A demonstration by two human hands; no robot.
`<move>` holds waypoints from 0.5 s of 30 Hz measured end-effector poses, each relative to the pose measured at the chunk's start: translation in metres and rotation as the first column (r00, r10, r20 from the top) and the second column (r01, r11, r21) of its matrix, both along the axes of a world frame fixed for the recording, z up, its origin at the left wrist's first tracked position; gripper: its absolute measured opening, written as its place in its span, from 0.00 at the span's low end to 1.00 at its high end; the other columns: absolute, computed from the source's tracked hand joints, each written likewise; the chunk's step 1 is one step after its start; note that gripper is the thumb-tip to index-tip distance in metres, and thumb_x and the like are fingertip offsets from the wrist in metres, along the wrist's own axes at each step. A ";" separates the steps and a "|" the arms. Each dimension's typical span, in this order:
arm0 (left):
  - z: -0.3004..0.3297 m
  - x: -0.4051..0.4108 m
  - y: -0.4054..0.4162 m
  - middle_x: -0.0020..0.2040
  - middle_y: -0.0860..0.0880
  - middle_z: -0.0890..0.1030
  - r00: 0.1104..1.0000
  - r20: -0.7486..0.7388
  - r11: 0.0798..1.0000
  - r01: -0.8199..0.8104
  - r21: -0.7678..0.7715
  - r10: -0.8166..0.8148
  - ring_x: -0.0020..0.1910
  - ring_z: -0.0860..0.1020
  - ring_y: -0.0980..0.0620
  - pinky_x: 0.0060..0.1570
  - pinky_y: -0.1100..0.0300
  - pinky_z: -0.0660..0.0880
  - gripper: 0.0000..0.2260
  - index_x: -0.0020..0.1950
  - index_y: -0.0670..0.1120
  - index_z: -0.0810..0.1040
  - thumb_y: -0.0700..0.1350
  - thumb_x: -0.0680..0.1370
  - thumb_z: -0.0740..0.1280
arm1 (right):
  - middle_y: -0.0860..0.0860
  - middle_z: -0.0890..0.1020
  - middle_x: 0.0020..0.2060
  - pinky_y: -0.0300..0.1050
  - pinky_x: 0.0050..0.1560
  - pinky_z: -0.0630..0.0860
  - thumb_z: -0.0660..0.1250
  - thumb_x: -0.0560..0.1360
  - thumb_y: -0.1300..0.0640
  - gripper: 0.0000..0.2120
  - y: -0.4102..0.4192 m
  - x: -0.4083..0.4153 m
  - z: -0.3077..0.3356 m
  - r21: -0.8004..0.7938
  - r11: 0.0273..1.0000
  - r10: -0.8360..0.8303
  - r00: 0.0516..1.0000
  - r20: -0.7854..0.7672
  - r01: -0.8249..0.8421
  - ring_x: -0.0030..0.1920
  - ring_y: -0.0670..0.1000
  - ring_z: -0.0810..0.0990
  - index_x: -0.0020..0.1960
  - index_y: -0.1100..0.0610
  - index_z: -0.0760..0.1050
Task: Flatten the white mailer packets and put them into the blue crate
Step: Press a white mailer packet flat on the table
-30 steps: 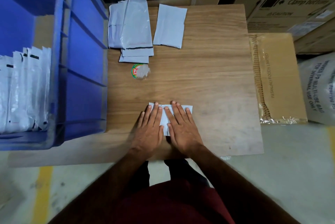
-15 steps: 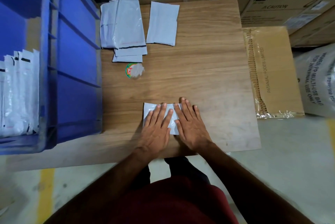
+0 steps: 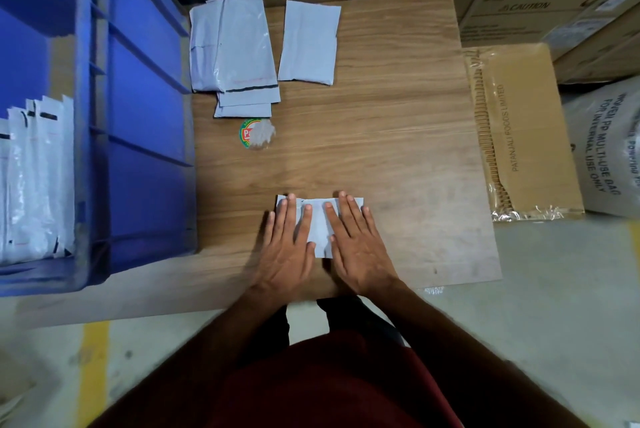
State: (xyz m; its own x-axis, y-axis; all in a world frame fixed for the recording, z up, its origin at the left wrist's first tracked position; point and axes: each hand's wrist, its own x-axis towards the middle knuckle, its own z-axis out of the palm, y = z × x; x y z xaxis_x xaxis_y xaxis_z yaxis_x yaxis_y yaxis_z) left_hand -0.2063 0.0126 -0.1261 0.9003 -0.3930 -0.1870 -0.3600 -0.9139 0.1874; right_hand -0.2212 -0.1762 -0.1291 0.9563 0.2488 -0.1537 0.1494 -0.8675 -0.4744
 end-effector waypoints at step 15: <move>0.000 0.006 0.036 0.83 0.42 0.48 0.991 -0.085 0.995 0.103 0.006 -0.103 0.83 0.46 0.46 0.78 0.45 0.55 0.31 0.83 0.43 0.51 0.51 0.82 0.52 | 0.57 0.51 0.82 0.56 0.81 0.46 0.55 0.77 0.51 0.36 0.034 0.000 0.001 -0.070 0.997 0.039 0.998 -0.053 -0.043 0.82 0.54 0.45 0.83 0.56 0.52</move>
